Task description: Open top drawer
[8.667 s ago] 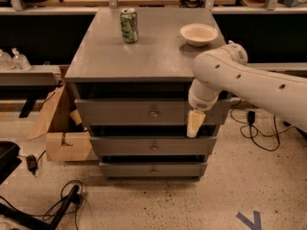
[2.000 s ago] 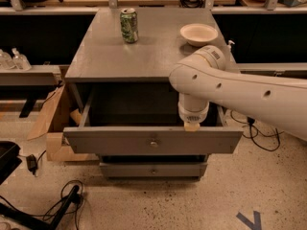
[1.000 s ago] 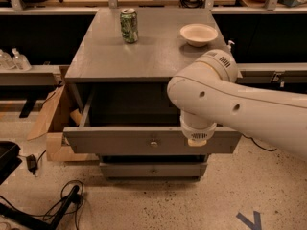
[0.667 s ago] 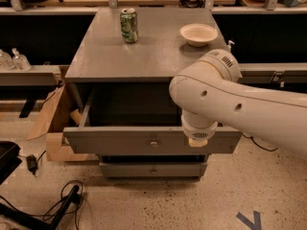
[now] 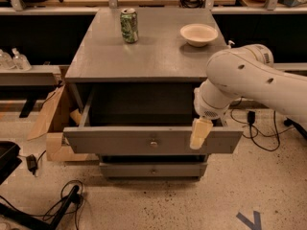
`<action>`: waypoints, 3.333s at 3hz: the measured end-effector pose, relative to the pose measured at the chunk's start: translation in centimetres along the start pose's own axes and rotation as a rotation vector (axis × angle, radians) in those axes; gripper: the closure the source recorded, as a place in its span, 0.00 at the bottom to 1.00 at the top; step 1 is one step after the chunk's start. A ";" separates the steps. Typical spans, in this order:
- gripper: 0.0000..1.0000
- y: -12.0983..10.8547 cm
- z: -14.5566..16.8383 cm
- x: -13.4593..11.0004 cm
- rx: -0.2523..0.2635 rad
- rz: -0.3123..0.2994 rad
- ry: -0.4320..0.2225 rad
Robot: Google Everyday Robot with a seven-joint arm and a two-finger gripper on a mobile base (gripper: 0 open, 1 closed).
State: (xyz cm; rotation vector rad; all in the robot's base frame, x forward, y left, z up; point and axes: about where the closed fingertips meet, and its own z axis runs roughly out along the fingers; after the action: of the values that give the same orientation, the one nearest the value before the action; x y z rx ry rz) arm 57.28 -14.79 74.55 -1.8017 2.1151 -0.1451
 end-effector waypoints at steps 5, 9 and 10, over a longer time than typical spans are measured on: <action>0.50 6.1 7.9 -1.2 -0.258 -0.039 0.176; 1.00 11.4 -0.3 0.7 -0.287 -0.049 0.399; 1.00 13.1 -4.0 0.6 -0.302 -0.091 0.456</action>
Offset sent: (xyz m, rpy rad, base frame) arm 0.0165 0.0314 -0.0685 -0.1273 0.1764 0.0308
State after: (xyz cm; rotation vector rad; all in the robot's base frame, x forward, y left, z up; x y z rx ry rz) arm 43.60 -13.57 74.15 -2.2115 2.4704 -0.2993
